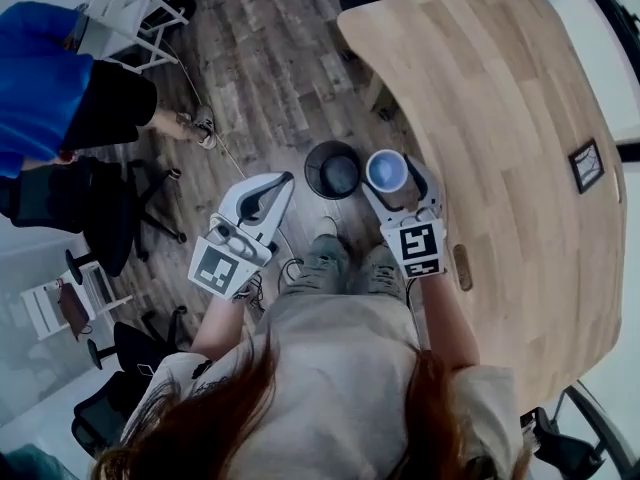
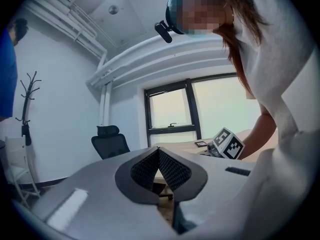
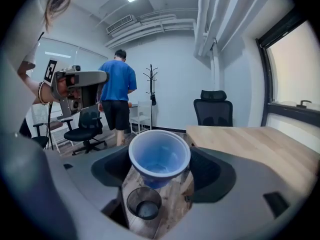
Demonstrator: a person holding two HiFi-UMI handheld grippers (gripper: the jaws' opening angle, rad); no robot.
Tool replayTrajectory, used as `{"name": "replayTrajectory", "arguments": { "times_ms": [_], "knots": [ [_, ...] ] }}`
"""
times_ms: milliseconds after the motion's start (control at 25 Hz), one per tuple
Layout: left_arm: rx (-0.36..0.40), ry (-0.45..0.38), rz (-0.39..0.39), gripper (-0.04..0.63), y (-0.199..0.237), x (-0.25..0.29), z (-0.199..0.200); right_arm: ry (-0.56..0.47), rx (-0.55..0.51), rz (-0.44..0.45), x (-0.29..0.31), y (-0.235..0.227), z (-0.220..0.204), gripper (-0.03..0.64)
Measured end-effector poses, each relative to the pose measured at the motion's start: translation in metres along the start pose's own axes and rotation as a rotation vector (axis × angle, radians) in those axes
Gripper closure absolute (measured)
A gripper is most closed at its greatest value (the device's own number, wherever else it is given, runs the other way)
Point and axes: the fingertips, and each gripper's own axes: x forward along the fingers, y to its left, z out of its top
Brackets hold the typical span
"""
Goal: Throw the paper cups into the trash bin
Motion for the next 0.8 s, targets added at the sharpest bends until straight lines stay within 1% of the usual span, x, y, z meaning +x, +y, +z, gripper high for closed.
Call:
{"name": "replayTrajectory", "arguments": {
  "times_ms": [160,320,560,640,800],
  "knots": [
    [-0.03,0.022,0.036,0.592,0.024,-0.024,-0.022,0.019,0.021,0.046,0.043,0.03,-0.014,0.273],
    [-0.035,0.044,0.043,0.592,0.04,-0.043,-0.043,0.044,0.01,0.078,0.079,0.056,-0.034,0.273],
    [-0.057,0.049,0.069,0.592,0.064,-0.055,-0.071,0.088,-0.004,0.113,0.122,0.08,-0.073,0.273],
    [-0.061,0.045,0.075,0.592,0.068,-0.055,-0.077,0.107,-0.001,0.126,0.132,0.085,-0.086,0.273],
    [-0.069,0.066,0.085,0.592,0.071,-0.056,-0.094,0.129,0.014,0.155,0.149,0.093,-0.114,0.273]
  ]
}}
